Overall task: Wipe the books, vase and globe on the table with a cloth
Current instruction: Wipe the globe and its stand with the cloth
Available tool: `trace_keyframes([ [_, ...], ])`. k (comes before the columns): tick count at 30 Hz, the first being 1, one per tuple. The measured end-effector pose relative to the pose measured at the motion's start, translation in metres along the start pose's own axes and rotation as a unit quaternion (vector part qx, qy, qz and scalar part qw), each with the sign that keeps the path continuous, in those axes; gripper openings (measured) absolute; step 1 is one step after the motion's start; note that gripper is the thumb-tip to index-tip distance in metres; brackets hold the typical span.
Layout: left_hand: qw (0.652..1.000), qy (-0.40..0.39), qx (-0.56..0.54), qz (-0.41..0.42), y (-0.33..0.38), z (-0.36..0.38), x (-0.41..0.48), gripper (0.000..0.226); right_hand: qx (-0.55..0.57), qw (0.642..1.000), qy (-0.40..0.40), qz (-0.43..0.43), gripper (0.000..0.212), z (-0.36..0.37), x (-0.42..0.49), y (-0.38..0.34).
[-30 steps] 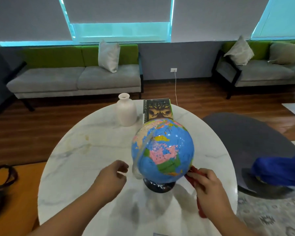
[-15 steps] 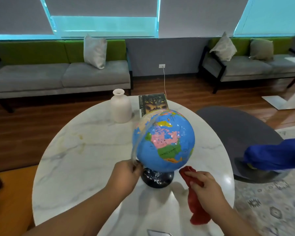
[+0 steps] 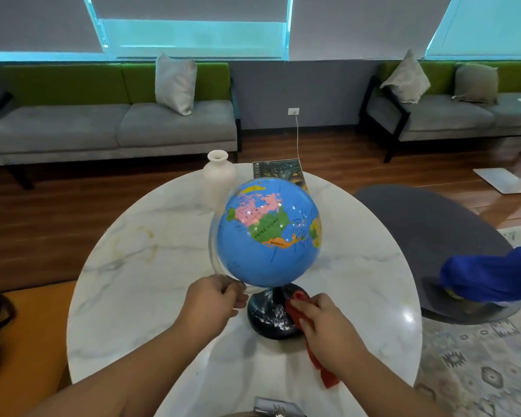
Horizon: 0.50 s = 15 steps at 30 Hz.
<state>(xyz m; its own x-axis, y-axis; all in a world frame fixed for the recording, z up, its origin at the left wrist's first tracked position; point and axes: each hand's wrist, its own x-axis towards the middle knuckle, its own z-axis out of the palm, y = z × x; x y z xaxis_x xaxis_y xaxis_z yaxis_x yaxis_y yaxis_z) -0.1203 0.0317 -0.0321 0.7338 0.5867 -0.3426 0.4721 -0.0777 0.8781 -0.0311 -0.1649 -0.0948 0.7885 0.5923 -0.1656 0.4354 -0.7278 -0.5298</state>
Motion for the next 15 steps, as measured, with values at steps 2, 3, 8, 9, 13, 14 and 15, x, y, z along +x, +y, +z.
trace_keyframes([
  [2, 1.000, 0.007, 0.009, 0.008, -0.001, 0.000, 0.000, 0.019, -0.070, 0.997, -0.020, -0.001, 0.036, -0.002, 0.002, 0.001],
  [3, 1.000, 0.006, 0.017, 0.016, -0.001, 0.001, -0.001, 0.020, -0.088, 0.996, -0.020, 0.008, 0.035, -0.006, 0.004, 0.001],
  [8, 1.000, 0.009, 0.017, 0.020, 0.001, 0.004, -0.003, 0.020, -0.066, 0.997, -0.013, -0.045, 0.040, -0.005, 0.007, -0.007],
  [9, 1.000, 0.013, 0.005, 0.010, 0.002, 0.004, -0.003, 0.019, -0.076, 0.995, -0.026, -0.053, 0.041, -0.004, 0.006, -0.007],
  [13, 1.000, 0.017, -0.007, -0.009, 0.006, 0.005, -0.003, 0.019, -0.146, 0.989, -0.018, -0.023, 0.041, -0.018, 0.012, -0.002],
  [14, 1.000, 0.017, -0.001, -0.005, 0.006, 0.005, -0.003, 0.020, -0.128, 0.991, -0.009, -0.033, 0.041, -0.020, 0.014, -0.003],
  [15, 1.000, 0.016, 0.004, -0.003, 0.007, 0.006, -0.004, 0.020, -0.106, 0.993, -0.005, -0.051, 0.042, -0.020, 0.013, -0.007],
])
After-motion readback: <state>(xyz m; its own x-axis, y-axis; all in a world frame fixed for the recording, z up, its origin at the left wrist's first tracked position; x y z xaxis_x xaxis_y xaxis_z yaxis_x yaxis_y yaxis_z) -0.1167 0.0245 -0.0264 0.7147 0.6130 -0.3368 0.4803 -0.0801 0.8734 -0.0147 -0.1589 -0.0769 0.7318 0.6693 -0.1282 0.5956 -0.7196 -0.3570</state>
